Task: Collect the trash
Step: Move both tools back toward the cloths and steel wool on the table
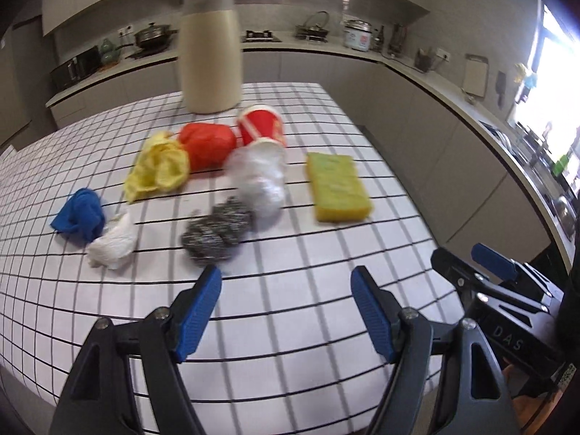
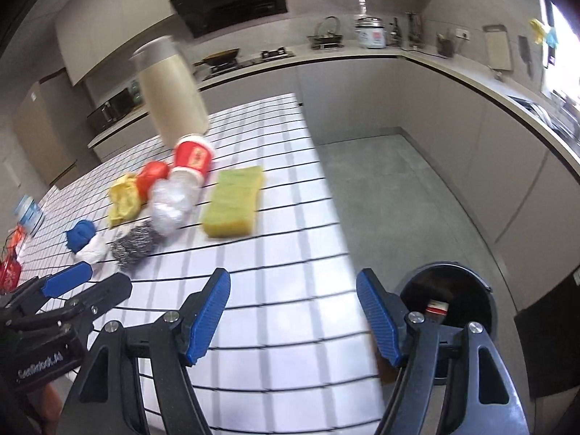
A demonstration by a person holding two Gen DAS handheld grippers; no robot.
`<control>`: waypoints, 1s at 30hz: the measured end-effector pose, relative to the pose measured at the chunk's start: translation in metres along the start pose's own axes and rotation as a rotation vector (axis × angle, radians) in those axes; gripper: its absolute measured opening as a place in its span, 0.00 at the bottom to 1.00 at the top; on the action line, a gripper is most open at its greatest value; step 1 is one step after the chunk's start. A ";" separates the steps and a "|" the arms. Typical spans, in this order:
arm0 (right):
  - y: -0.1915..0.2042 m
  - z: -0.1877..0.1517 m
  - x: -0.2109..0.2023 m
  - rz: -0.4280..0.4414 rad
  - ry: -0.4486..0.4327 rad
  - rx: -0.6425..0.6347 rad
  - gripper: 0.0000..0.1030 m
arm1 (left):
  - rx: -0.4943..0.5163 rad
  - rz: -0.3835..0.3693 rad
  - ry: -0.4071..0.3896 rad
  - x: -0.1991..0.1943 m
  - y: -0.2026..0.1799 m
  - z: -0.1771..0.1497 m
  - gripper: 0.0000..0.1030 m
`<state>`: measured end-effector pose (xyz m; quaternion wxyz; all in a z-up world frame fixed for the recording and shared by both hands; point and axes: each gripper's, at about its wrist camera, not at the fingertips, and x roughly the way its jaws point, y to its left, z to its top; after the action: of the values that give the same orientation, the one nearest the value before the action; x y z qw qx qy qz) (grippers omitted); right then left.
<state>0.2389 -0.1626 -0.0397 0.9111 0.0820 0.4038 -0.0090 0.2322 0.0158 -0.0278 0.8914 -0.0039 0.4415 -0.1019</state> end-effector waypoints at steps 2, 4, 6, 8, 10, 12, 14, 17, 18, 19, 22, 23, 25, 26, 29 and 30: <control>0.018 0.000 0.006 0.013 0.006 -0.018 0.72 | -0.024 0.005 0.005 0.003 0.019 0.002 0.73; 0.032 0.000 0.011 0.023 0.011 -0.029 0.72 | -0.035 0.027 0.005 0.005 0.034 0.003 0.73; 0.042 0.000 0.015 0.032 0.014 -0.033 0.72 | -0.046 0.037 0.003 0.005 0.048 0.004 0.73; 0.051 0.001 0.018 0.040 0.020 -0.039 0.72 | -0.058 0.045 0.000 0.005 0.059 0.006 0.73; 0.062 0.002 0.021 0.045 0.019 -0.046 0.72 | -0.065 0.053 -0.002 0.007 0.070 0.009 0.73; 0.071 0.005 0.023 0.049 0.018 -0.051 0.72 | -0.070 0.061 -0.006 0.007 0.081 0.011 0.73; 0.081 0.008 0.027 0.053 0.018 -0.060 0.72 | -0.076 0.065 -0.008 0.008 0.090 0.013 0.73; 0.093 0.012 0.032 0.057 0.016 -0.070 0.72 | -0.084 0.074 -0.013 0.009 0.104 0.017 0.73; 0.097 0.013 0.034 0.059 0.017 -0.073 0.72 | -0.089 0.076 -0.016 0.010 0.110 0.018 0.73; 0.100 0.015 0.036 0.061 0.017 -0.077 0.72 | -0.093 0.081 -0.018 0.010 0.115 0.020 0.73; 0.110 0.020 0.043 0.064 0.017 -0.089 0.72 | -0.103 0.091 -0.018 0.014 0.127 0.023 0.73; 0.113 0.022 0.046 0.066 0.019 -0.091 0.72 | -0.109 0.094 -0.018 0.015 0.133 0.025 0.73; 0.119 0.026 0.054 0.070 0.022 -0.094 0.72 | -0.114 0.103 -0.019 0.018 0.141 0.028 0.73; 0.122 0.028 0.057 0.069 0.024 -0.096 0.72 | -0.116 0.107 -0.019 0.020 0.145 0.029 0.73; 0.131 0.033 0.068 0.065 0.030 -0.102 0.72 | -0.125 0.114 -0.014 0.025 0.157 0.033 0.73; 0.132 0.035 0.071 0.067 0.033 -0.102 0.72 | -0.130 0.119 -0.014 0.028 0.162 0.035 0.73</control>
<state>0.3233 -0.0340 -0.0501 0.9071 0.0488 0.4157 0.0435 0.3052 0.1660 -0.0440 0.8969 -0.0360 0.4403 -0.0198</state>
